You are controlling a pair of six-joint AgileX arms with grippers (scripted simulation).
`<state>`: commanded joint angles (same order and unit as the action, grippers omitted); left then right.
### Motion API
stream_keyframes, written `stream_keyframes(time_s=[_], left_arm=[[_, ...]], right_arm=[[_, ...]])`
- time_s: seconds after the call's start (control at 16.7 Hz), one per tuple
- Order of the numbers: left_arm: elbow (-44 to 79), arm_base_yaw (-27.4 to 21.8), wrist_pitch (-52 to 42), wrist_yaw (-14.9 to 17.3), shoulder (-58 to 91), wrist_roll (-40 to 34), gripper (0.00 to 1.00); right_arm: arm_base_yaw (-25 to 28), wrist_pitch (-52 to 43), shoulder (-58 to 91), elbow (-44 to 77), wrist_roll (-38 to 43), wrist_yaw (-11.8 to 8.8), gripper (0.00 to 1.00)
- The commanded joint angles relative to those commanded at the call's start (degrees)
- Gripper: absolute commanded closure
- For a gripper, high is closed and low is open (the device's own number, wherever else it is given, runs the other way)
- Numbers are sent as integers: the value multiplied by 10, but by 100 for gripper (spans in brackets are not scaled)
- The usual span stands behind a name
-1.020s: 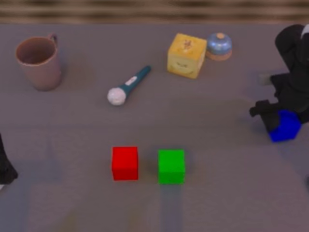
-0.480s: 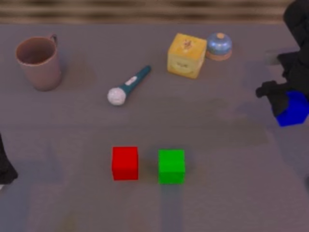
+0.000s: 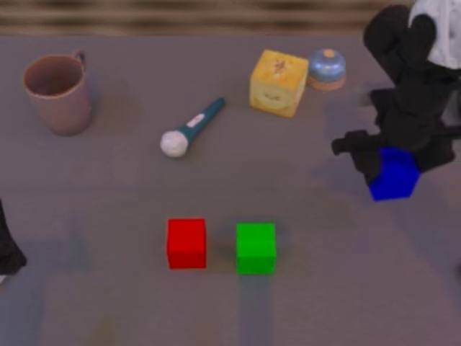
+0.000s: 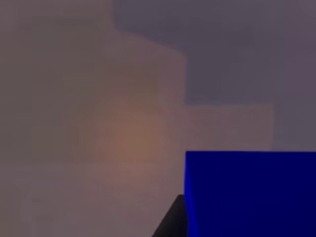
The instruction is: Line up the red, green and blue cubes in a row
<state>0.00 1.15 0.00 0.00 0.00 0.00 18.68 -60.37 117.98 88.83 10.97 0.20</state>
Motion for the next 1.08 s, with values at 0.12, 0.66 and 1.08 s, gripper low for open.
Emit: stream_keyframes(time_s=[0.12,0.66,1.08], left_arm=[[0,0,0,0,0,0,0],[0,0,0,0,0,0,0],[0,0,0,0,0,0,0]], right_arm=[[50,-5,-10,-8,79,1,100],[173,-10,-48,-31,247,6,100],[174,48,-25,-66,246,4,100]])
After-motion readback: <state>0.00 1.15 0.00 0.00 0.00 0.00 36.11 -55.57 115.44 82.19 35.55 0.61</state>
